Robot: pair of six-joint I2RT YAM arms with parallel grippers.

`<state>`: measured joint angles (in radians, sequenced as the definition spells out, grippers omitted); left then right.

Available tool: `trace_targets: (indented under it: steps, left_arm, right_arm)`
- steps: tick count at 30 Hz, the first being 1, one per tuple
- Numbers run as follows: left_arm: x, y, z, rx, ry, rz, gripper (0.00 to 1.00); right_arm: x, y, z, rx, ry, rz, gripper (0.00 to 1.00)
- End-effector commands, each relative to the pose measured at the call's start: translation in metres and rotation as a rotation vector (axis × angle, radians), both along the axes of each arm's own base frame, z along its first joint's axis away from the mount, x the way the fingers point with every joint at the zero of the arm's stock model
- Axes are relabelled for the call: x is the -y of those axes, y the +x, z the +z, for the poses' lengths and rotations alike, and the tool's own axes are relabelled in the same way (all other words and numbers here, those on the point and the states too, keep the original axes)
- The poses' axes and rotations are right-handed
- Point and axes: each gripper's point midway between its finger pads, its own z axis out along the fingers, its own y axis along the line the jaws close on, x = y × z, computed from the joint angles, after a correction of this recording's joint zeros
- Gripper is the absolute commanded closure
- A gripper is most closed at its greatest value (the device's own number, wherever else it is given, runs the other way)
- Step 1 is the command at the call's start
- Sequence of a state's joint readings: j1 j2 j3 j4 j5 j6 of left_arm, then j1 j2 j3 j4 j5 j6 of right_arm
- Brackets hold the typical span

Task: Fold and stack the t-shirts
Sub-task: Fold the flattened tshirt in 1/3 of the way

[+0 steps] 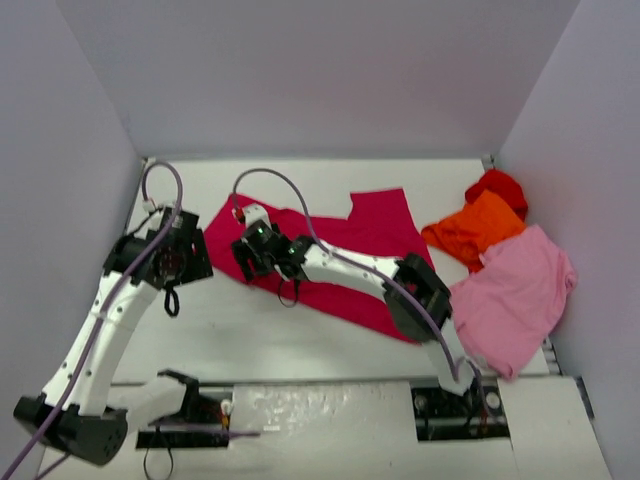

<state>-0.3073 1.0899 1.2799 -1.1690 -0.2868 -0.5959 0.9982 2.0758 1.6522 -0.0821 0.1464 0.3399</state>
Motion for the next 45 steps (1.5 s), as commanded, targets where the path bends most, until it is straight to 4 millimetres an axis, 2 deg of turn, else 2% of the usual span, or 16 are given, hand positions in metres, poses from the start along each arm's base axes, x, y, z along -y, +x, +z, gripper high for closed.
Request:
trace_targets:
  steps: [1,7,12,14,16,19,22,24,25,27,32,36,39,45]
  left_arm:
    - [-0.014,-0.003,0.017,0.096,0.023,0.055,0.32]
    - [-0.012,-0.006,0.007,0.076,0.014,0.047,0.32]
    - [-0.010,-0.005,0.003,0.067,0.009,0.039,0.32]
    - [-0.011,-0.005,0.004,0.075,0.007,0.042,0.32]
    - [-0.012,-0.006,0.005,0.080,0.009,0.045,0.32]
    - [-0.014,-0.008,0.006,0.082,0.019,0.048,0.32]
    - [-0.015,-0.009,0.005,0.082,0.020,0.051,0.32]
    - [-0.014,-0.009,0.004,0.081,0.017,0.051,0.32]
    - [-0.014,-0.009,0.003,0.081,0.015,0.049,0.32]
    - [-0.013,-0.009,0.001,0.078,0.010,0.048,0.32]
    - [-0.011,-0.008,-0.002,0.072,0.005,0.044,0.32]
    - [-0.010,-0.007,-0.005,0.065,0.003,0.041,0.32]
    - [-0.011,-0.008,-0.010,0.052,0.009,0.042,0.32]
    - [-0.013,-0.009,-0.015,0.031,0.027,0.041,0.32]
  right_arm:
    - [-0.041,-0.001,-0.003,-0.002,0.012,0.130,0.35]
    - [-0.045,-0.008,-0.004,-0.036,0.038,0.124,0.37]
    - [-0.039,-0.010,-0.021,-0.051,0.004,0.107,0.37]
    - [-0.038,-0.011,-0.021,-0.048,-0.002,0.104,0.38]
    - [-0.036,-0.011,-0.014,-0.027,-0.006,0.097,0.38]
    - [-0.033,-0.010,0.018,0.029,0.020,0.080,0.39]
    - [-0.040,-0.024,0.051,0.054,0.072,0.109,0.53]
    - [-0.044,-0.038,0.073,0.082,0.096,0.122,0.74]
    - [-0.043,-0.043,0.080,0.094,0.098,0.116,0.89]
    - [-0.042,-0.051,0.086,0.091,0.105,0.111,0.99]
    - [-0.032,-0.066,0.054,0.013,0.068,0.111,1.00]
    - [-0.026,-0.074,0.000,-0.064,-0.014,0.111,1.00]
    - [-0.023,-0.071,-0.021,-0.067,-0.058,0.102,1.00]
    - [-0.030,-0.063,-0.034,-0.062,-0.080,0.108,1.00]
